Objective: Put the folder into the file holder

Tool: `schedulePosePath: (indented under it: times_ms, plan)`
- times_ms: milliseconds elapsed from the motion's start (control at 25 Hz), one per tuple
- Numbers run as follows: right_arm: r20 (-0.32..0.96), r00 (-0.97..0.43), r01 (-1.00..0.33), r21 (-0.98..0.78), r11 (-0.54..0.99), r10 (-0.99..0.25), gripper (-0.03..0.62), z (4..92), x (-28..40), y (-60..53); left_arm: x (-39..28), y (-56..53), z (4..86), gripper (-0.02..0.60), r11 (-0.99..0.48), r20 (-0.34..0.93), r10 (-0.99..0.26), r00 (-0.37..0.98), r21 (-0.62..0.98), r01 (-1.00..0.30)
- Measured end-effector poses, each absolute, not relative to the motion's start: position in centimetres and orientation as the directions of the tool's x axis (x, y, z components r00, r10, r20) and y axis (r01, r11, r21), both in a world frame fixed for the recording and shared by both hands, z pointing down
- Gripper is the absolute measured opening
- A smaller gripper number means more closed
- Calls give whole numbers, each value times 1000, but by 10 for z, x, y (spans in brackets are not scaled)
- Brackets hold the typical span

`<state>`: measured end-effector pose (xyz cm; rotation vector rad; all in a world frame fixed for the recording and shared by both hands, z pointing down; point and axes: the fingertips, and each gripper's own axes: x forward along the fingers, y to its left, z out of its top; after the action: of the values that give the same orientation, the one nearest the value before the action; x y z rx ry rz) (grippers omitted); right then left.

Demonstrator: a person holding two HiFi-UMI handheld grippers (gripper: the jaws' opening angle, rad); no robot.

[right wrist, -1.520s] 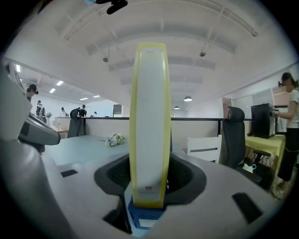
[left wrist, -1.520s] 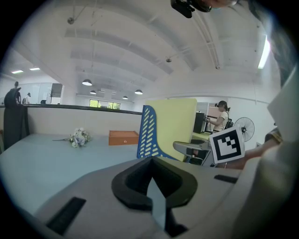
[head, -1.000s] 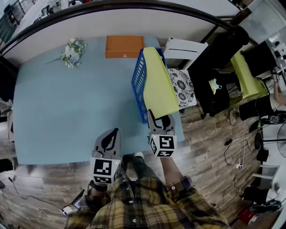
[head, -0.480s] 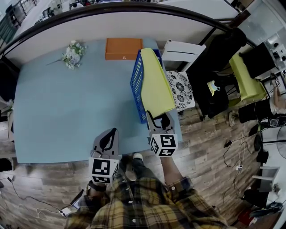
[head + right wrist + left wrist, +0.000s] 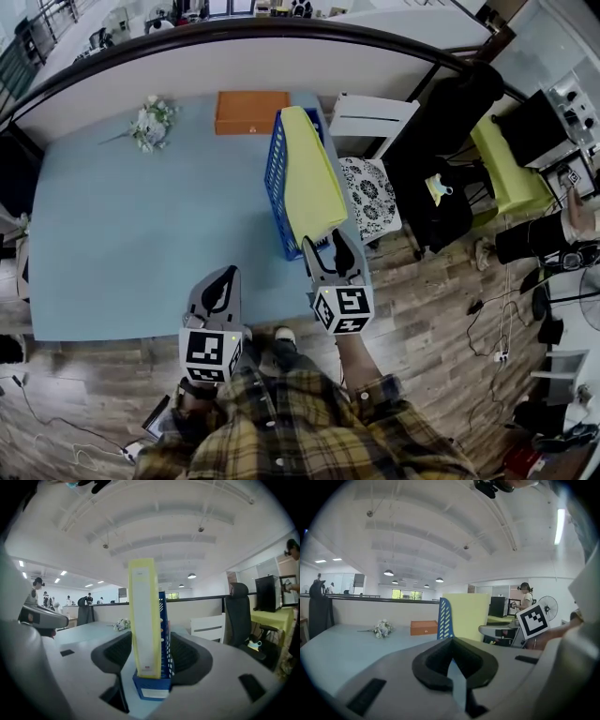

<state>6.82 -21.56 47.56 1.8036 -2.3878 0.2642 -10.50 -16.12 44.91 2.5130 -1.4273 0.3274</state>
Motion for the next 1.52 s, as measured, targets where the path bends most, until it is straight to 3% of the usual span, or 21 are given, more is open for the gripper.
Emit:
schedulePosePath:
  times_ms: [520,880,1080,1520]
  plan:
    - [184,-412,-911,-110,397,-893,239,441,94,-157,-73,-141,430,-8,-508,253,-825,506,62,-859]
    - [223,-560,-828,-156,538,-798,224,437,87,-120,-62,-128,429,-8,-491,244,-836,492,69,-868]
    - [234,-608,-794,-192,577,-758,118,443,82,-105,-60,-119,433,-8,-483,256,-836,486,79,-872]
    - [234,-634,-773,-210,599,-737,3,448,84,-87,-55,-100,445,-8,-505,292,-809,510,100,-857]
